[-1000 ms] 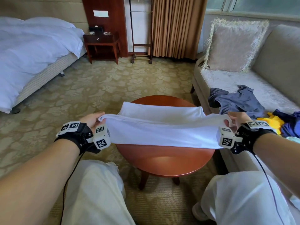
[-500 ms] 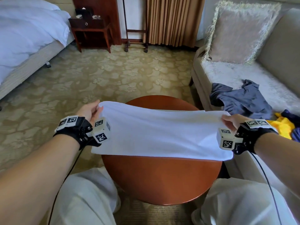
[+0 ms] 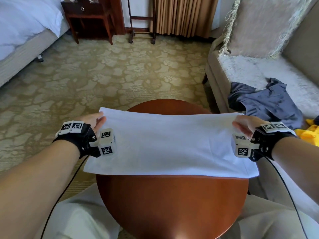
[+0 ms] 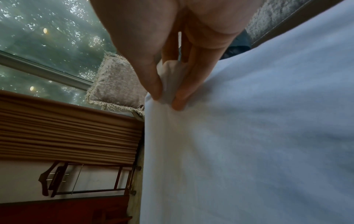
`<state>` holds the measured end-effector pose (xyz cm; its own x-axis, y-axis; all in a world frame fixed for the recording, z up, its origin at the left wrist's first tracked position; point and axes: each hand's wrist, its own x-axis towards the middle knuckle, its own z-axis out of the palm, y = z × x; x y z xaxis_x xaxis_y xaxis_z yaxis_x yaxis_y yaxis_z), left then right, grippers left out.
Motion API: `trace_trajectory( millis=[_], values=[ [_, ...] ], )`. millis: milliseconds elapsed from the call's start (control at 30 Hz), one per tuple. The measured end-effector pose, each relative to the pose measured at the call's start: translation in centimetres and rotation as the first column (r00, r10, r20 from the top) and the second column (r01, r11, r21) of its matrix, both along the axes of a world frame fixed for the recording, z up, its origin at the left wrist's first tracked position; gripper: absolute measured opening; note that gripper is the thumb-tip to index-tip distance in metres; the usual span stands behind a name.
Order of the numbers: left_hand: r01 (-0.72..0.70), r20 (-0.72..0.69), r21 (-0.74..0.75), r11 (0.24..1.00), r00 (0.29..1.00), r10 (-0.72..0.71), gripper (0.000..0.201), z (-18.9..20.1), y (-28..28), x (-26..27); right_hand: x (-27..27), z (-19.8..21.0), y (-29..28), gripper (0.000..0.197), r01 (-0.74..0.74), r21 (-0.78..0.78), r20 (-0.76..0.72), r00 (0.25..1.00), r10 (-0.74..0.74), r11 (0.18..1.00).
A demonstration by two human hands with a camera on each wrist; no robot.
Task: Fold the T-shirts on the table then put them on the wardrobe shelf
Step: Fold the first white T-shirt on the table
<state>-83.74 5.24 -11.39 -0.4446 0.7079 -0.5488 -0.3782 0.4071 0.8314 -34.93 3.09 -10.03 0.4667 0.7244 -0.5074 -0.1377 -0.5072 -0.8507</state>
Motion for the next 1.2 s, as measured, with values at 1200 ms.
trace_trajectory(
  millis=[1200],
  values=[
    [0.477,-0.542,-0.719,0.505,0.069,-0.837,0.05,2.3,-7.9,5.0,-17.9,-0.8,-3.6,0.068,-0.478,-0.548,0.702,0.183,0.689,0.686]
  ],
)
